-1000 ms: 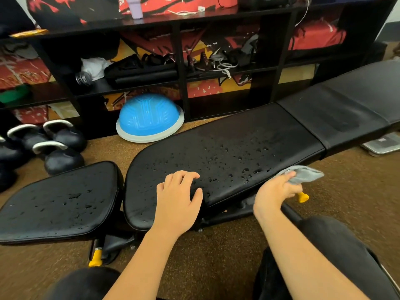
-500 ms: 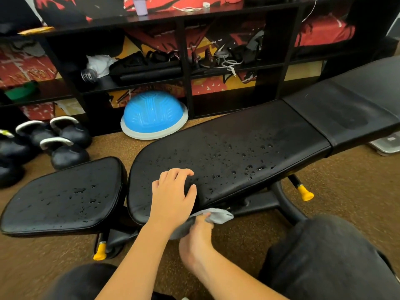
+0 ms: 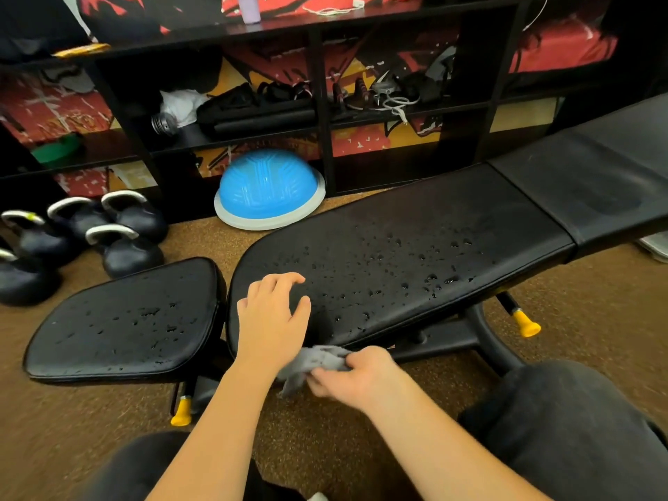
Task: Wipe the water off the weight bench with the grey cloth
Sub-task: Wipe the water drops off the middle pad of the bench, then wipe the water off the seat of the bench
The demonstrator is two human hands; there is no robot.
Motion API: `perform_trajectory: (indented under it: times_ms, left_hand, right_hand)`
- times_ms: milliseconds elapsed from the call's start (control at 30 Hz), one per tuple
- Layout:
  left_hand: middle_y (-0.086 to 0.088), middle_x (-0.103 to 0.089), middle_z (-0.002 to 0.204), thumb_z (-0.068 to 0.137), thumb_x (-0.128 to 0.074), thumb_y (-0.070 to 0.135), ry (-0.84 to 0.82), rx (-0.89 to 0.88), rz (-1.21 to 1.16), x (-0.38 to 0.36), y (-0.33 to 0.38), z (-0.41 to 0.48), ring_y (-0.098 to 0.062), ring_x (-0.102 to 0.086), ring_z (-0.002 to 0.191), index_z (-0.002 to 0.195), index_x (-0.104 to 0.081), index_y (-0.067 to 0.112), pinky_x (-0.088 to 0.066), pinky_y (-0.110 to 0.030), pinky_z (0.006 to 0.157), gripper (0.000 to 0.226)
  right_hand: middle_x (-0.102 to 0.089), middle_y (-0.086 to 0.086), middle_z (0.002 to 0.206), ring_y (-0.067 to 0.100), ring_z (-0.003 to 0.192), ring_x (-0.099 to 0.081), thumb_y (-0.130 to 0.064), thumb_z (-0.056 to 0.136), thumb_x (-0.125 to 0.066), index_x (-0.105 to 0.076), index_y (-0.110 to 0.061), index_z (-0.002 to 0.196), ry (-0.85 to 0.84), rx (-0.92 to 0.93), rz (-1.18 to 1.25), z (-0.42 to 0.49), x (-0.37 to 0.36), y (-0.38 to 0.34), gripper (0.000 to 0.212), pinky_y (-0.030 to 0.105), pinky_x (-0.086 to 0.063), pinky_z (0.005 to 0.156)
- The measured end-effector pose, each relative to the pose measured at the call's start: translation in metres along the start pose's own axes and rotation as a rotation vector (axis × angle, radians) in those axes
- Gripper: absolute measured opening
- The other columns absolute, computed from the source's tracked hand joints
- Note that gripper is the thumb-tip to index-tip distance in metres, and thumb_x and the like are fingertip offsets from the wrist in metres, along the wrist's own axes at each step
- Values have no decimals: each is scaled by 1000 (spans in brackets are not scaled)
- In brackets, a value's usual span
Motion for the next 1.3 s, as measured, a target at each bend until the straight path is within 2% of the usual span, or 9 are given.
perform_trajectory:
  times_ms: [167, 400, 533, 633, 733, 933, 1033, 1200, 1300]
  left_hand:
    - [15, -55, 126, 99, -50, 34, -39, -72, 48, 0, 4, -3, -14, -43, 124, 121, -58, 36, -32, -40, 98, 23]
    - [10, -69, 85, 97, -60, 30, -217, 21, -374, 23, 18, -8, -9, -63, 79, 87, -68, 35, -54, -33, 78, 14]
    - [4, -68, 68, 97, -59, 43, -447, 21, -416, 30, 33, -32, -8, -57, 60, 75, -71, 21, -47, -32, 65, 33]
    - [-15, -66, 78, 96, -50, 60, -557, 81, -609, 33, 37, -54, -18, -57, 70, 80, -69, 9, -44, -38, 72, 57]
    - [-12, -74, 104, 98, -49, 58, -677, 195, -876, 35, 49, -64, -27, -69, 100, 97, -77, 17, -51, -40, 89, 49]
    - [-14, -75, 95, 97, -65, 33, -455, 154, -819, 32, 59, -60, -31, -71, 91, 96, -77, 14, -54, -53, 86, 22]
    - [-14, -76, 93, 99, -62, 31, -341, 207, -876, 31, 59, -58, -35, -71, 94, 95, -77, 14, -57, -57, 87, 24]
    - [-10, -76, 101, 102, -54, 21, -222, 219, -975, 34, 67, -56, -28, -71, 100, 102, -76, 12, -60, -33, 85, 23]
    - [-9, -75, 105, 104, -49, 20, -140, 235, -1093, 40, 70, -55, -26, -70, 101, 102, -76, 16, -58, -32, 82, 27]
  right_hand:
    - [-16, 36, 159, 62, 142, -26, -4, 108, -29, -28, 1, 156, -118, 16, 233, -39, 8, -46, 48, 63, -43, 100]
    - [-64, 27, 130, 45, 125, -57, -21, 108, -37, -52, -7, 139, -137, 116, -264, -49, 29, -23, 38, 69, -35, 109]
    - [-72, 13, 126, 30, 118, -66, -26, 96, -46, -61, -14, 135, -260, 185, -669, -64, 25, -10, 43, 50, -48, 101]
    - [-74, 13, 121, 26, 116, -69, -30, 96, -56, -70, -9, 128, -255, 305, -683, -74, 22, -15, 40, 44, -48, 109]
    - [-73, 14, 123, 28, 119, -68, -41, 98, -60, -73, -10, 126, -294, 310, -667, -82, 21, -20, 43, 46, -44, 114]
    - [-71, 12, 117, 22, 96, -76, -26, 76, -84, -55, -21, 130, -291, 551, -886, -108, 14, -37, 61, 38, -60, 80]
    - [-69, 8, 116, 19, 94, -76, -10, 79, -84, -53, -29, 123, -200, 701, -1004, -111, 15, -47, 57, 38, -62, 79]
    - [-76, -4, 101, 9, 89, -74, -34, 96, -69, -69, -26, 112, -140, 859, -1041, -116, 11, -58, 18, 23, -54, 69]
    - [-77, -1, 100, 18, 98, -72, -30, 105, -54, -77, -25, 100, -134, 903, -997, -117, 11, -65, 24, 35, -54, 81]
Point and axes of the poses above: each hand's wrist, its own z-axis towards the middle knuckle, its own x-axis out of the back of the hand, y = z × x, the point moved 3 cm from there along z, towards the middle knuckle
